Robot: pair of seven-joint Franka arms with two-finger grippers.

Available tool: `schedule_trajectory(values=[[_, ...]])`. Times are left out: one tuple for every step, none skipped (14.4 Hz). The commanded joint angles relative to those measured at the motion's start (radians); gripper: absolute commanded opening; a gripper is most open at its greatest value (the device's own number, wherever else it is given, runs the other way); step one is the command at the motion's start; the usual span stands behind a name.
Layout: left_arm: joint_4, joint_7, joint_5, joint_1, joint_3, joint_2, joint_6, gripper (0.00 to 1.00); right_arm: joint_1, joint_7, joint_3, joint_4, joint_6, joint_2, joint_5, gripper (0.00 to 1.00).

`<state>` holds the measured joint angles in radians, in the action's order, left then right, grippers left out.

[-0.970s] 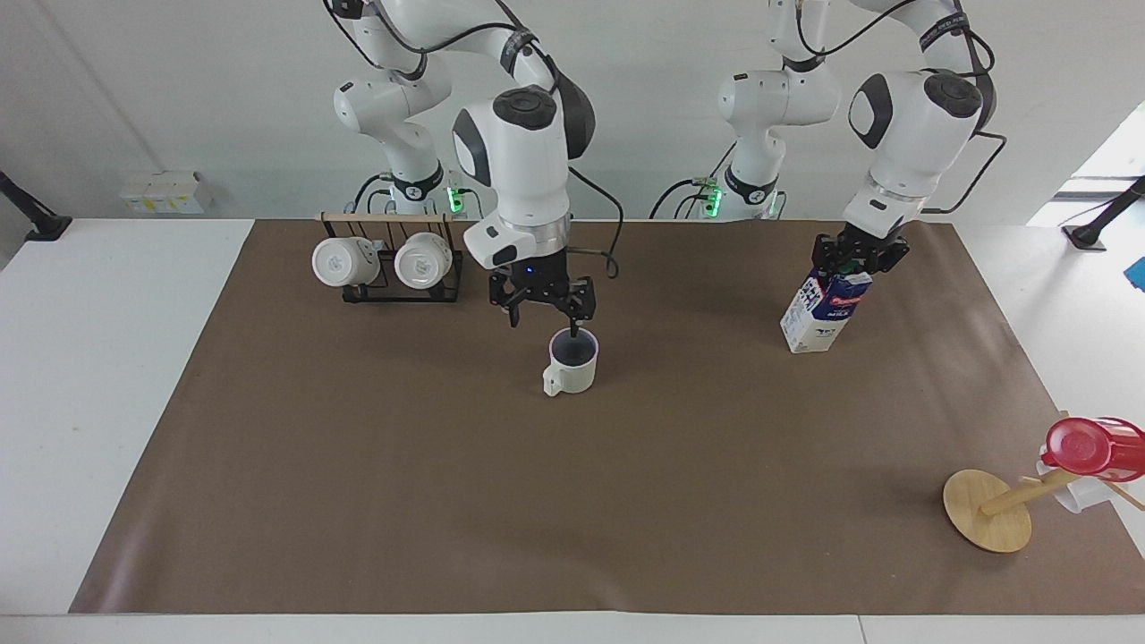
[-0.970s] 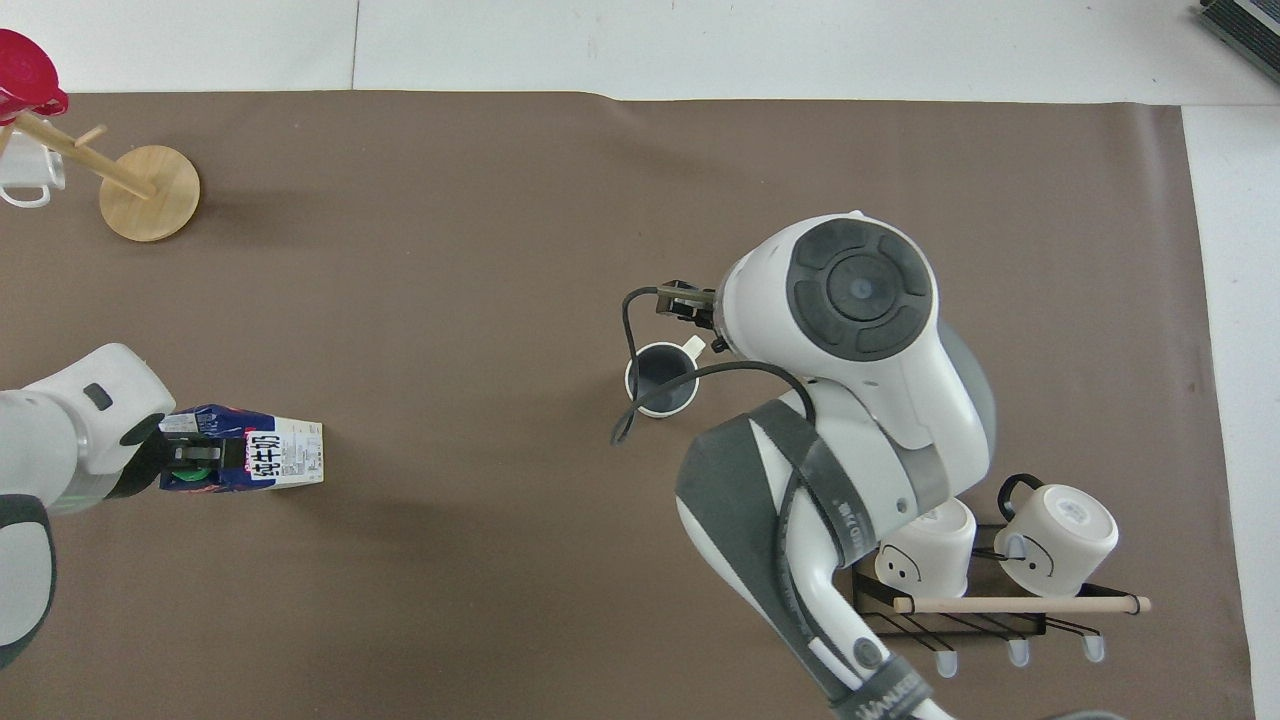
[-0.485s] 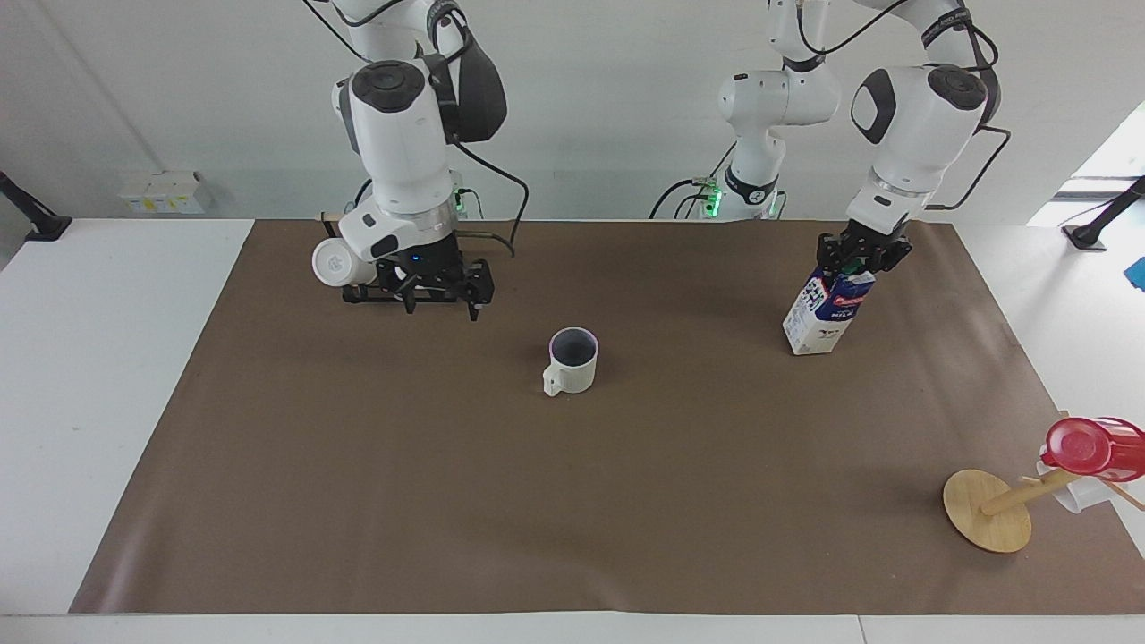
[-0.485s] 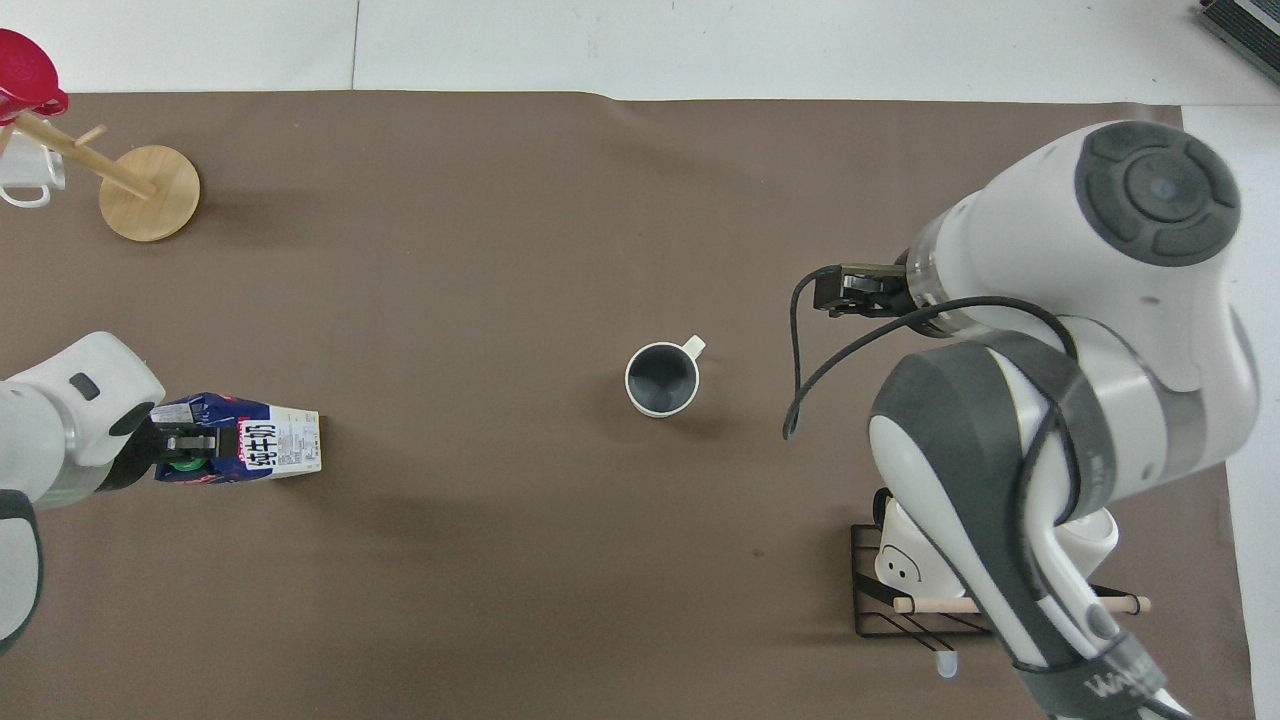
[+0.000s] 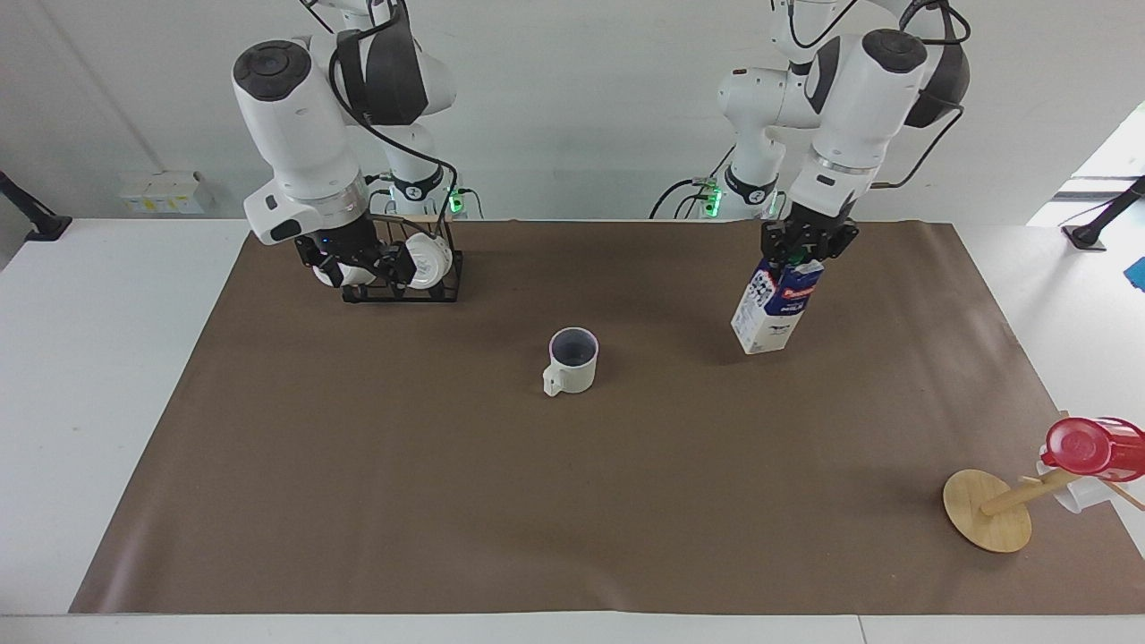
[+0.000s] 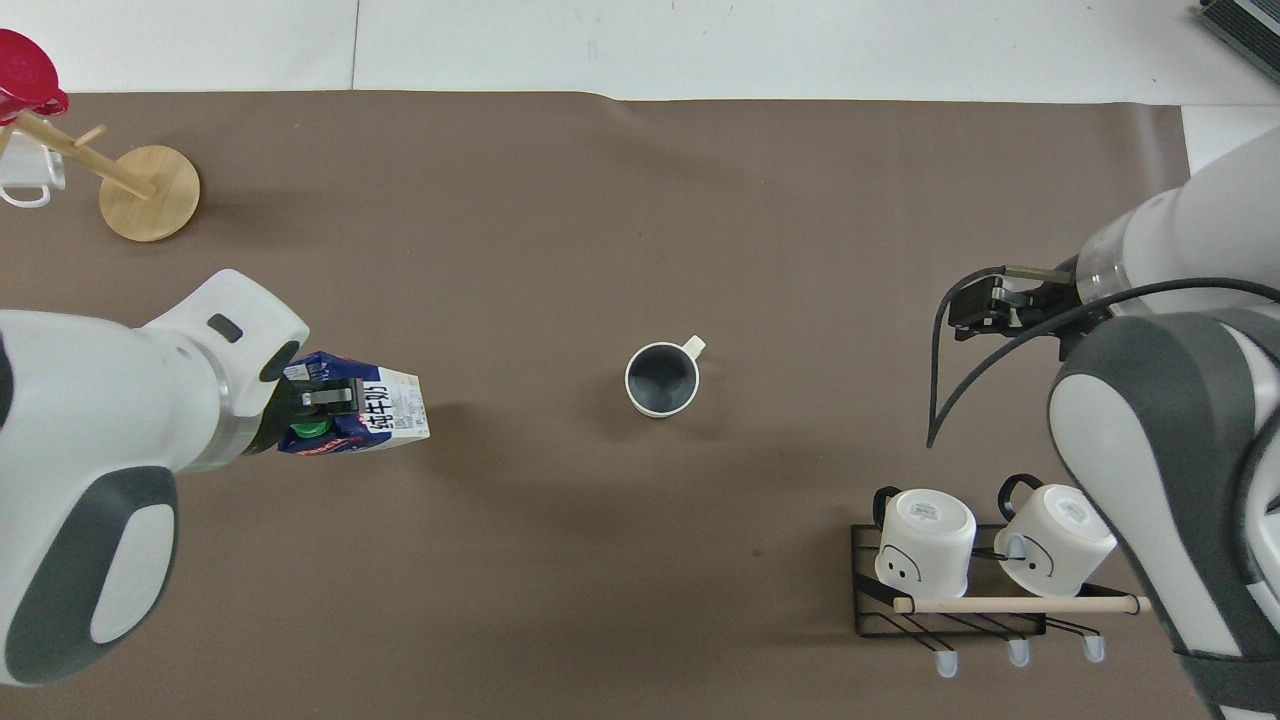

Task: Place cup and milk on table
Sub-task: 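Carry the carton beside the mug with the left gripper while the right gripper withdraws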

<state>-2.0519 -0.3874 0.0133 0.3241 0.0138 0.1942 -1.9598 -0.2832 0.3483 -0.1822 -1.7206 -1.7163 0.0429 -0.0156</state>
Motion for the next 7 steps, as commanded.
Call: schedule_trajectory(values=[[0.128, -0.074, 0.004, 0.08, -0.017, -0.097, 0.052, 0.52, 0.062, -0.038, 0.009, -0.066, 0.0, -0.044, 0.017, 1.0], [0.137, -0.111, 0.002, 0.107, -0.015, -0.119, 0.042, 0.52, 0.079, -0.067, 0.009, -0.073, 0.0, -0.046, 0.017, 1.0], [0.154, -0.148, -0.001, 0.142, -0.017, -0.152, 0.035, 0.52, 0.1, -0.09, 0.009, -0.074, 0.001, -0.046, 0.017, 1.0], [0.185, -0.183, -0.003, 0.173, -0.015, -0.189, 0.029, 0.52, 0.122, -0.113, 0.01, -0.083, 0.0, -0.052, 0.017, 1.0], [0.215, -0.206, -0.004, 0.191, -0.015, -0.228, 0.027, 0.52, 0.146, -0.149, 0.009, -0.099, 0.0, -0.06, 0.017, 1.0], [0.249, -0.218, -0.004, 0.205, -0.017, -0.263, 0.024, 0.53, 0.177, -0.191, 0.01, -0.108, -0.003, -0.066, 0.017, 1.0], [0.278, -0.228, -0.006, 0.222, -0.017, -0.301, 0.024, 0.53, 0.2, -0.234, 0.01, -0.109, -0.011, -0.069, 0.019, 1.0]])
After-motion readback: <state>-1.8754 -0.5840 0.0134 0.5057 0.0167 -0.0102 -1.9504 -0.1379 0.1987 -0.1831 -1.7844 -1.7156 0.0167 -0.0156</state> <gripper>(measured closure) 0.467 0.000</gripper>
